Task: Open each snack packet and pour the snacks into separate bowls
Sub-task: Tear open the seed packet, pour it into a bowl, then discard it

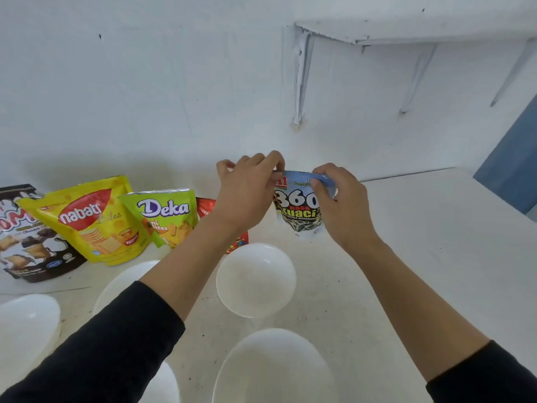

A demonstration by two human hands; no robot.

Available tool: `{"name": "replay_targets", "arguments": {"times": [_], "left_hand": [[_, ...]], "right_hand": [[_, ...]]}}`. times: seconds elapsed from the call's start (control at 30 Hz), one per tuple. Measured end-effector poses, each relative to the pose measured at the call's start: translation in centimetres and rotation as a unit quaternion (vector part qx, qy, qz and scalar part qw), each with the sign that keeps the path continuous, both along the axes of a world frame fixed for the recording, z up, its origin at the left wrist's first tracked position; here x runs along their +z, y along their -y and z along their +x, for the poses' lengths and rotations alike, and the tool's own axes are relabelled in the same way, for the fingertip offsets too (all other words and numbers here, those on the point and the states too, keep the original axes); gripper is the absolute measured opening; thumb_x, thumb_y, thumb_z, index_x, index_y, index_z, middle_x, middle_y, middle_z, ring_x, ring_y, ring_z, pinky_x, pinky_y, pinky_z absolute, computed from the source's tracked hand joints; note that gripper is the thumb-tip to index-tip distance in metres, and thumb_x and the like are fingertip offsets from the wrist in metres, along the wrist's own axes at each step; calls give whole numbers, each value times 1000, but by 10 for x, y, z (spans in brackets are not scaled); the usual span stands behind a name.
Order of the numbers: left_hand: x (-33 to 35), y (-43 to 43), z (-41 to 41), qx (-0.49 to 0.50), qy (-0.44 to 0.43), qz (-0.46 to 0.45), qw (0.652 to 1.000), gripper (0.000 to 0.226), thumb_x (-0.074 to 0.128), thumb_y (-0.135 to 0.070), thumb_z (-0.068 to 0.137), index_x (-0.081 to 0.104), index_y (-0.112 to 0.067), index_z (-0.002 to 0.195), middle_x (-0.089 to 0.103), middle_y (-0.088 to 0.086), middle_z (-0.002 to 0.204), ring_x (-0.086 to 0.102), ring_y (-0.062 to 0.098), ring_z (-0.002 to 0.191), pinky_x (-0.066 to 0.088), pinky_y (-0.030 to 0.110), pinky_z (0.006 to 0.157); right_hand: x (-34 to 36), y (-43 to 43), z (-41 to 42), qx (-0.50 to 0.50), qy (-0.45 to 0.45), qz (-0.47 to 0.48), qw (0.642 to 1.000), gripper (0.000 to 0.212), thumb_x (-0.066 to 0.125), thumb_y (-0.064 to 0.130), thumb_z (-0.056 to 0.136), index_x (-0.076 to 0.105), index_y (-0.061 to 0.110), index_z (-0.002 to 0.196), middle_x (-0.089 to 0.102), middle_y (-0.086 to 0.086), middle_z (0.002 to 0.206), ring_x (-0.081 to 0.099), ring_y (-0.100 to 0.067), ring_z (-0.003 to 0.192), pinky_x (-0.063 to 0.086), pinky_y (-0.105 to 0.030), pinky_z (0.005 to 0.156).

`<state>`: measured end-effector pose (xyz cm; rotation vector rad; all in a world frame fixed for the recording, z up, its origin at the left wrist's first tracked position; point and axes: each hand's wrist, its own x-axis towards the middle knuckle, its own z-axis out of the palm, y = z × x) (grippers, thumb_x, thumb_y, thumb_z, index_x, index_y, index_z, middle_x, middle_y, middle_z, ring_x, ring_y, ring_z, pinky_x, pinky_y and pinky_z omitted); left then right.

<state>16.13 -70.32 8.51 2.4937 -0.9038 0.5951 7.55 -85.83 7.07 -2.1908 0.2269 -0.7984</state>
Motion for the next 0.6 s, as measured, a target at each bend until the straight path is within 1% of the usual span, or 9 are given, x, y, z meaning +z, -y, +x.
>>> {"name": "replay_targets", "arguments": {"times": [0.03,0.13,0.2,0.3,0.33,0.43,0.5,0.53,0.6], "left_hand": [[8,-3,-9,2,3,-12,1000,13,44,-23,105,56,-24,111,64,-5,97,57,23,94,27,46,95],[27,-18,-40,9,9,-46,999,12,45,-23,105,56,-25,110,64,-6,98,58,21,96,25,44,94],[37,-33,-60,16,8,-70,997,10,46,-22,106,55,-24,109,66,-6,101,60,20,98,24,41,92],[49,-63,-90,27,-12,-108,994,7,49,-22,105,55,-23,107,67,-8,100,61,15,98,25,39,91],[52,-76,-100,36,-17,-112,993,5,49,-22,105,54,-24,105,67,-10,98,62,14,97,26,38,91],[58,-120,-127,78,-26,-114,990,3,52,-23,104,54,-25,103,66,-12,94,61,18,88,34,43,93],[59,-155,-142,109,-39,-117,986,3,52,-24,104,54,-26,102,68,-10,95,61,20,88,37,48,98],[60,-173,-148,121,-42,-121,984,4,53,-24,104,53,-27,101,69,-9,95,61,18,86,38,51,100],[60,-210,-161,150,-44,-125,980,10,54,-24,103,51,-31,97,69,-10,92,57,8,76,42,54,98]], "right_hand": [[6,-3,-6,3,15,-2,1000,10,54,17,102,63,16,103,64,-5,98,60,-16,91,42,-13,66],[25,-14,-24,17,46,-13,999,12,54,17,102,64,12,106,64,-4,98,59,-15,91,41,-7,65],[37,-26,-37,41,62,-10,997,11,54,16,102,63,11,106,64,-4,97,61,-16,90,42,-7,66],[48,-50,-55,93,73,9,993,7,55,13,101,62,12,102,64,-2,93,62,-17,87,47,-17,68],[50,-60,-59,114,73,15,991,7,55,12,101,61,13,100,64,-1,90,62,-17,85,46,-19,68],[53,-98,-68,184,62,47,980,7,56,11,100,61,12,95,64,3,85,62,-10,81,45,-14,63],[52,-128,-70,231,47,69,969,7,56,11,100,62,11,95,65,5,84,63,-4,78,44,-10,60],[50,-144,-70,253,42,73,964,7,57,11,100,63,11,95,65,5,83,63,-4,77,45,-13,60],[46,-178,-69,291,34,73,953,8,58,13,100,62,14,93,66,4,82,64,-9,78,50,-23,62]]}}
